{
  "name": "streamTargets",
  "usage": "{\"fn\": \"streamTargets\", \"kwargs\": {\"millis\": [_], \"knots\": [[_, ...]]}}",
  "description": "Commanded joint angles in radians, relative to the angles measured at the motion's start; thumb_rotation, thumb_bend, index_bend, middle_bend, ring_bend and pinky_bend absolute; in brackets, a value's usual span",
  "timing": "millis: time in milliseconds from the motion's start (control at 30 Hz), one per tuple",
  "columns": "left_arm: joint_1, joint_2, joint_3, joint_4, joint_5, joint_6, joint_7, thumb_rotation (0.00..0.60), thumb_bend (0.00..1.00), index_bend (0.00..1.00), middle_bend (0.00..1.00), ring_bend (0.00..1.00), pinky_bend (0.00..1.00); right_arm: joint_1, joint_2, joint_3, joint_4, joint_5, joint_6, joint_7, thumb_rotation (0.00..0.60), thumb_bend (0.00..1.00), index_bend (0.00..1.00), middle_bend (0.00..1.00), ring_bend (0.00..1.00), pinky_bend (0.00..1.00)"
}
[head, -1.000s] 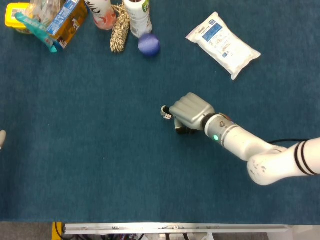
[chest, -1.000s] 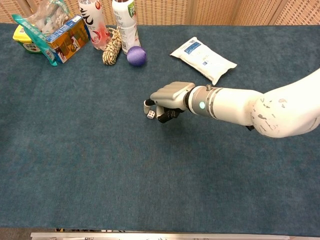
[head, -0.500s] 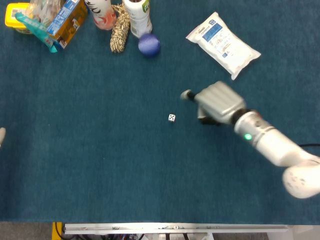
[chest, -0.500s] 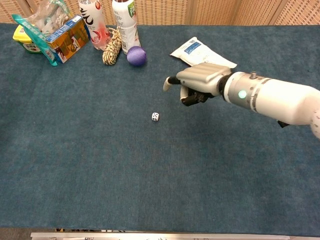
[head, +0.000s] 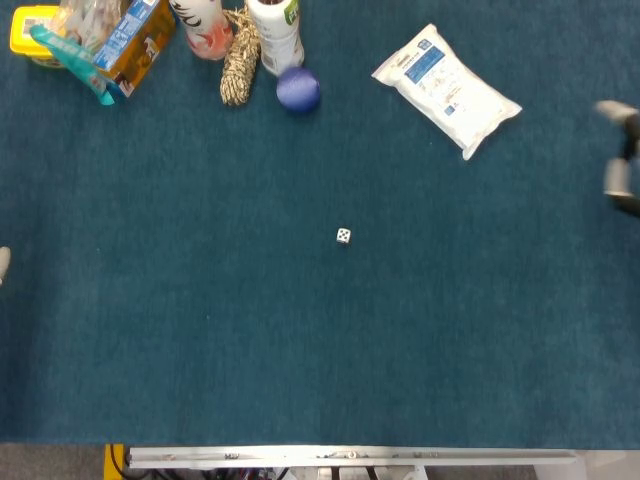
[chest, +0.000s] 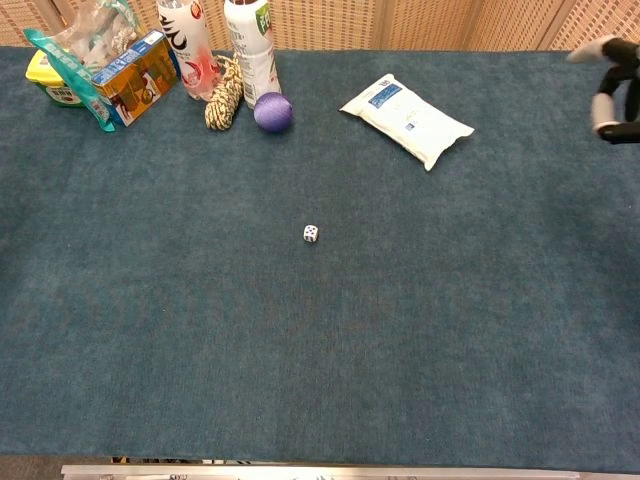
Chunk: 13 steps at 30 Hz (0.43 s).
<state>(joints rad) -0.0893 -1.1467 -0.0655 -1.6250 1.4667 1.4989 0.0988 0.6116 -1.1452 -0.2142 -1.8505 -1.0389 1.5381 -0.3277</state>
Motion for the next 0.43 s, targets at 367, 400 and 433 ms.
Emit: {"fn": "streamTargets", "kwargs": {"millis": [367,400,433], "knots": [[0.008,-0.004,0.007,-0.048,0.002,0.013,0.047,0.600,0.26,0.02,0.10,0.05,0.05,-0.292,0.059,-0.003,0.033,-0.161,0.185,0.066,0.405,0.53,0.14,0.26,0.27,0.43],[0.008,-0.005,0.009,-0.049,0.004,0.013,0.050,0.600,0.26,0.02,0.10,0.05,0.05,-0.300,0.059,-0.001,0.032,-0.169,0.181,0.067,0.405,0.53,0.14,0.26,0.27,0.43],[0.008,-0.006,0.010,-0.049,0.006,0.013,0.051,0.600,0.26,0.02,0.10,0.05,0.05,-0.307,0.060,0.002,0.030,-0.178,0.178,0.067,0.403,0.54,0.14,0.26,0.27,0.43]]}}
